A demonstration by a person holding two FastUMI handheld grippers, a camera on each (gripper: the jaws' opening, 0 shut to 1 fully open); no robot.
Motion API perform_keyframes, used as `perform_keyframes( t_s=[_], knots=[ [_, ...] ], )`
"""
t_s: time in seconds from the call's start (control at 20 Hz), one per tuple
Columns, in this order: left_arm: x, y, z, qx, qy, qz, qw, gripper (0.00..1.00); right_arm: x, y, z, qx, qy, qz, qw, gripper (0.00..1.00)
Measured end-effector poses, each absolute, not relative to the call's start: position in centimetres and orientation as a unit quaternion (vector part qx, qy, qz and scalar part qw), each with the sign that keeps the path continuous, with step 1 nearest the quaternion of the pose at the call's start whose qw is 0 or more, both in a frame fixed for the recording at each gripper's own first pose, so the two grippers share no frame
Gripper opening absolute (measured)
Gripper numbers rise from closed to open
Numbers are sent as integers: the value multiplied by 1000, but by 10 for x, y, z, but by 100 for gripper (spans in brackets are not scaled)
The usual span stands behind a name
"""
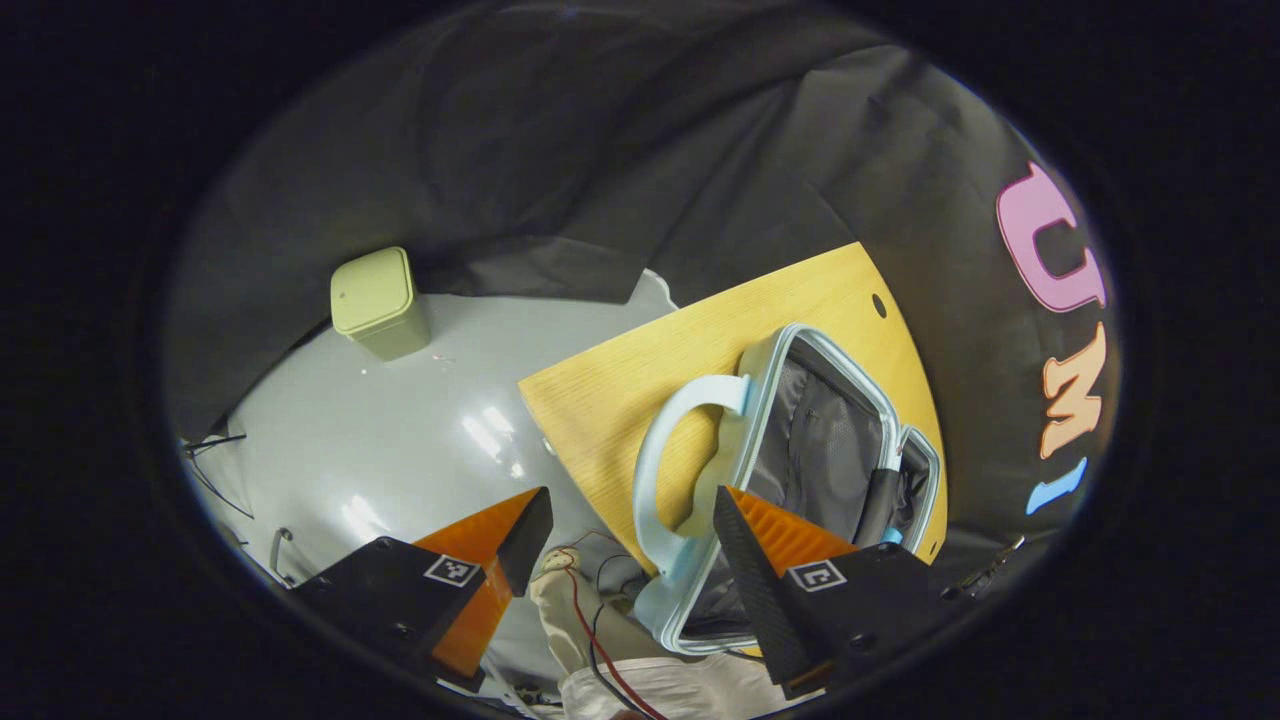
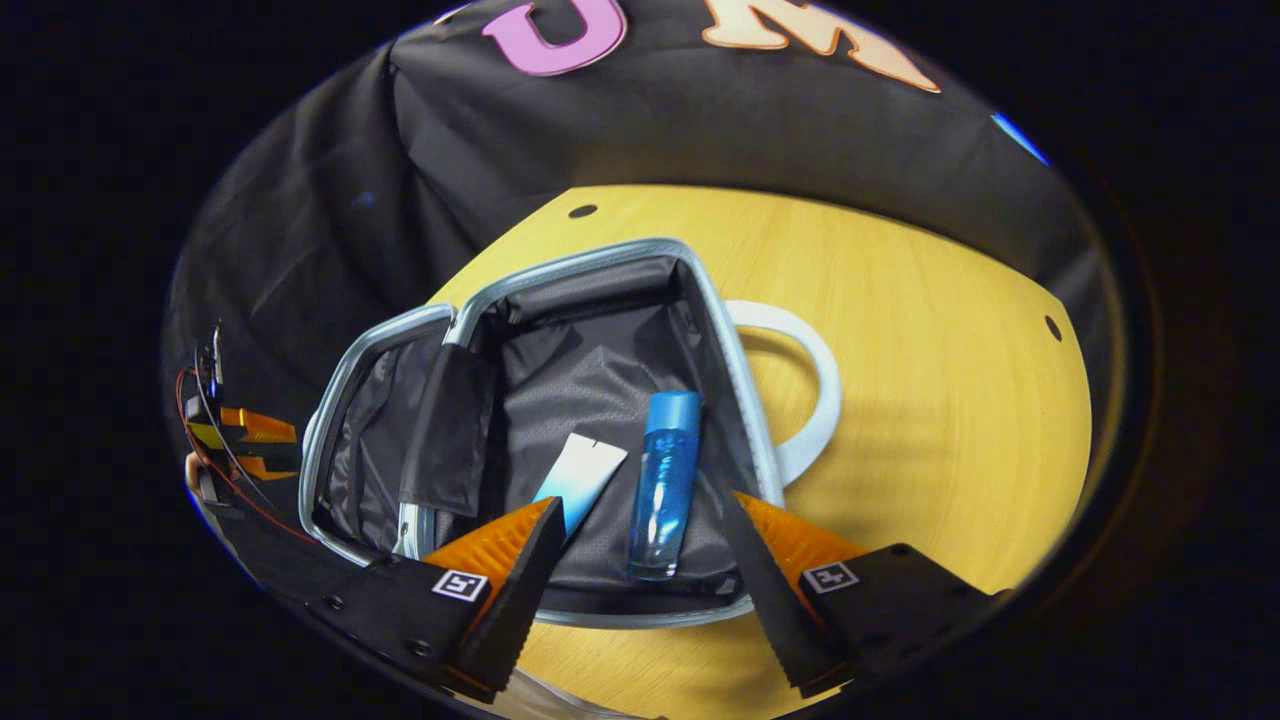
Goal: First open the suitcase, pack the skin care products into it, and then close the suitcase.
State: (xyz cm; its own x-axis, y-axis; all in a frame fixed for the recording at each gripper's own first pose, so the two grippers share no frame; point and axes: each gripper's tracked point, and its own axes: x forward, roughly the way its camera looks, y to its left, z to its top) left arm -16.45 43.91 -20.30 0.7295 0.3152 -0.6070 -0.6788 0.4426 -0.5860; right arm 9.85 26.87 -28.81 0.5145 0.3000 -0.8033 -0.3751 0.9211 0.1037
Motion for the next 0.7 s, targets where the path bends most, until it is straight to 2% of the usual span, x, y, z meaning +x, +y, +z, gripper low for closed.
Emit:
perform_keyframes(
  t_s=[0.15,0.2,0.3,0.35,0.4,0.5,0.55,0.6,0.65,0.7],
  knots=[
    [-158,446,-207,-441,217,299,818,95,110,247,-263,-17,420,161,893,98],
    [-155,446,-208,-444,217,293,818,94,115,234,-255,-17,407,148,901,94],
    [-148,446,-210,-451,221,283,817,88,122,208,-239,-13,388,117,914,99],
    [-146,448,-212,-452,223,282,817,82,123,196,-232,-8,381,103,919,99],
    [-144,449,-213,-452,225,279,817,83,125,181,-225,-1,374,86,923,99],
    [-138,452,-216,-455,227,277,816,56,125,157,-215,5,363,59,930,99],
    [-135,454,-219,-457,226,277,814,42,124,144,-211,6,359,46,932,94],
    [-132,453,-219,-462,226,274,813,27,122,132,-209,4,356,34,934,98],
    [-131,453,-220,-459,227,270,815,13,119,120,-207,2,356,22,934,94],
    [-129,455,-224,-453,230,270,818,12,114,110,-205,1,356,13,934,94]
  ],
)
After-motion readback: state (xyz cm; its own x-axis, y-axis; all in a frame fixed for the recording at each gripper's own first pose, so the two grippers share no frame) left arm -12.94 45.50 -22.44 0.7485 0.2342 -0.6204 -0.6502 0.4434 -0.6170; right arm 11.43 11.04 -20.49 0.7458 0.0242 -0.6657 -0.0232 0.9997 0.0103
